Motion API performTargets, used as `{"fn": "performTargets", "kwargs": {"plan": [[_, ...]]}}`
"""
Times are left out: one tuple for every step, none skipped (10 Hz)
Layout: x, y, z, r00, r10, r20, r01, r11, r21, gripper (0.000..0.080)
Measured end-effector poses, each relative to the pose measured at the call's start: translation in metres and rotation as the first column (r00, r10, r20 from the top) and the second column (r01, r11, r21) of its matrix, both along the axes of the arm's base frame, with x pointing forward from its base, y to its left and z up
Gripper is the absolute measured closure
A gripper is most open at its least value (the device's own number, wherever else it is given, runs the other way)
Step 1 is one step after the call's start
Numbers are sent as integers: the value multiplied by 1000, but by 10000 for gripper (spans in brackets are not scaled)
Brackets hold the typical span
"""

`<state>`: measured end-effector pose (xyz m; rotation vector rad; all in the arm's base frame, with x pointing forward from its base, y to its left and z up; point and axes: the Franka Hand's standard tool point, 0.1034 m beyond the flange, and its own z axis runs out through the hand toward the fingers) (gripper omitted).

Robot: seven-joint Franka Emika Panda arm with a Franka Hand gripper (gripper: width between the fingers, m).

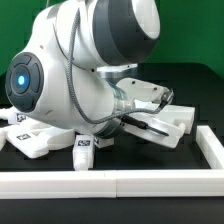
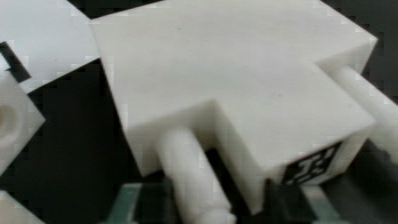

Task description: Assemble chair

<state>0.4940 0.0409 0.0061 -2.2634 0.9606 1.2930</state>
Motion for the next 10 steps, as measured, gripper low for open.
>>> {"fn": "performTargets", "kwargs": {"plan": [[0, 0, 0, 1000, 1, 0, -1, 1000, 0, 605], [1, -1, 2, 1000, 4, 0, -4, 1000, 2, 689], [8, -3, 12, 1000, 8, 16, -8, 1000, 5, 689], [14, -5, 26, 999, 9, 34, -9, 1000, 8, 689], [17, -10, 45, 999, 8, 38, -8, 1000, 19, 689], [23, -16, 64, 998, 7, 63, -8, 1000, 17, 689], [36, -22, 89, 987, 25, 157, -22, 1000, -21, 689], [38, -29, 113, 973, 37, 228, -28, 999, -43, 689], [41, -33, 119, 957, 37, 289, -12, 996, -85, 689], [43, -30, 116, 943, 38, 330, 1, 993, -115, 688]]}}
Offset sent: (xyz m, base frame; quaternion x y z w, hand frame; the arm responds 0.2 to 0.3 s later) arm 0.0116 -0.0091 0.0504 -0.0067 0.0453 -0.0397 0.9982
